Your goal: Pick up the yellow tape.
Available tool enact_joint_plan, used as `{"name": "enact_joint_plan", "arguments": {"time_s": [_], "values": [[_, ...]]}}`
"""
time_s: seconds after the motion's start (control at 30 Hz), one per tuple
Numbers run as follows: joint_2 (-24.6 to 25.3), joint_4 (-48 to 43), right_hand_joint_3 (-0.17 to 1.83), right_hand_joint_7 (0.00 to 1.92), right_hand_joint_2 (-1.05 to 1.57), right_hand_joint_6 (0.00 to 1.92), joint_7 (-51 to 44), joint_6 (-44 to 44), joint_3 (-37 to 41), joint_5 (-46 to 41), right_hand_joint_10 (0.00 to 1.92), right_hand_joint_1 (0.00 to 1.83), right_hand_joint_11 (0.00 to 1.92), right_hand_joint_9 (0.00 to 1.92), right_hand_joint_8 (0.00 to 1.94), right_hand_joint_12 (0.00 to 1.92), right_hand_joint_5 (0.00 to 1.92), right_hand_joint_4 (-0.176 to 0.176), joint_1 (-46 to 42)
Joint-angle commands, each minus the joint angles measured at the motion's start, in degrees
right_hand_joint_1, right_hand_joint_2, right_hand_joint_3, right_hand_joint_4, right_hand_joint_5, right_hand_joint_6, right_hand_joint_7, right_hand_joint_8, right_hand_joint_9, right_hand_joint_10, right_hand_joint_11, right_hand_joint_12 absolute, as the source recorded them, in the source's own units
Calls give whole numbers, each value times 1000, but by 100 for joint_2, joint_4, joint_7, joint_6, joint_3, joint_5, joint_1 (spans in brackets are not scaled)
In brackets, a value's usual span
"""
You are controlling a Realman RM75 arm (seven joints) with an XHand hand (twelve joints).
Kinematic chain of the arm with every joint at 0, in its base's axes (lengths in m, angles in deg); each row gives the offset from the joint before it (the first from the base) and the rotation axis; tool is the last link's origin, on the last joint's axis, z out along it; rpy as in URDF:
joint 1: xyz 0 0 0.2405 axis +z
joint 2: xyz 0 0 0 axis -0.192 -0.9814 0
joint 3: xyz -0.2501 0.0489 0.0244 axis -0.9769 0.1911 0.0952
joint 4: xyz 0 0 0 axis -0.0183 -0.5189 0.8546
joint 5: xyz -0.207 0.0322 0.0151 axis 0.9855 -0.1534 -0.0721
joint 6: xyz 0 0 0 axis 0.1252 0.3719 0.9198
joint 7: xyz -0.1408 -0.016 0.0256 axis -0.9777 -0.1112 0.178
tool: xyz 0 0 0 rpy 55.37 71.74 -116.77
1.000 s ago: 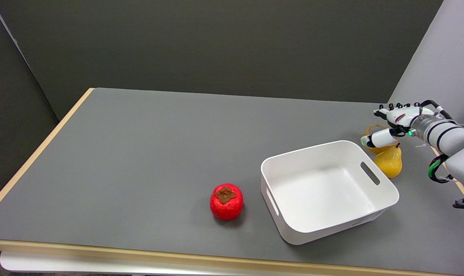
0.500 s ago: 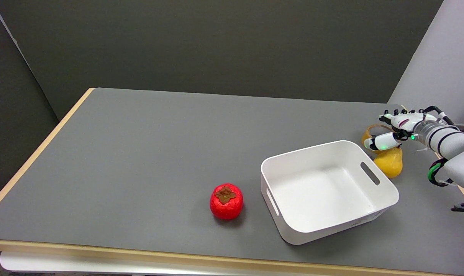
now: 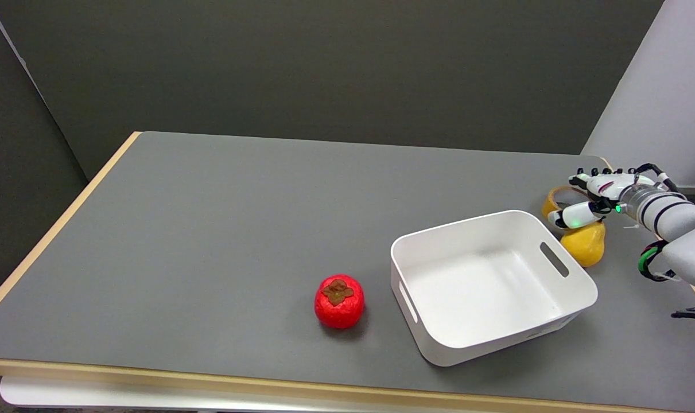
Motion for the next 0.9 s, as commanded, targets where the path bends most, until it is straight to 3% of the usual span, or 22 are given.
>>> {"name": "enact_joint_plan", "arguments": {"time_s": [0.03, 0.33, 0.47, 0.67, 0.73, 0.77, 0.8, 0.83, 0.87, 0.9], "values": [[58, 169, 906, 176, 559, 251, 0, -327, -202, 0, 636, 392, 117, 145, 281, 1308, 61, 42, 165], [108, 193, 996, 439, 701, 352, 0, -342, -304, 0, 883, 661, 320, 424, 525, 1457, 95, 32, 277], [122, 211, 924, 522, 736, 348, 0, -350, -413, 0, 1035, 803, 390, 490, 598, 1505, 129, 31, 396], [122, 360, 890, 628, 807, 403, 0, -481, -755, 0, 1147, 868, 461, 589, 838, 1538, 207, 39, 696], [122, 401, 875, 654, 834, 506, 0, -538, -826, 0, 1186, 892, 486, 621, 904, 1555, 247, 48, 776], [122, 433, 749, 679, 896, 611, 0, -586, -873, 0, 1206, 989, 504, 642, 1033, 1568, 272, 54, 829], [124, 467, 432, 722, 1032, 794, 0, -636, -923, 0, 1226, 1220, 532, 671, 1312, 1590, 309, 64, 881], [130, 481, 313, 747, 1080, 900, 0, -666, -958, 0, 1241, 1315, 548, 687, 1419, 1604, 334, 71, 924], [130, 512, 329, 758, 1066, 953, 0, -709, -1014, 0, 1253, 1318, 555, 694, 1409, 1611, 352, 77, 992], [130, 538, 315, 746, 1085, 1077, 0, -737, -1048, 0, 1273, 1294, 563, 707, 1429, 1620, 400, 39, 1046]]}}
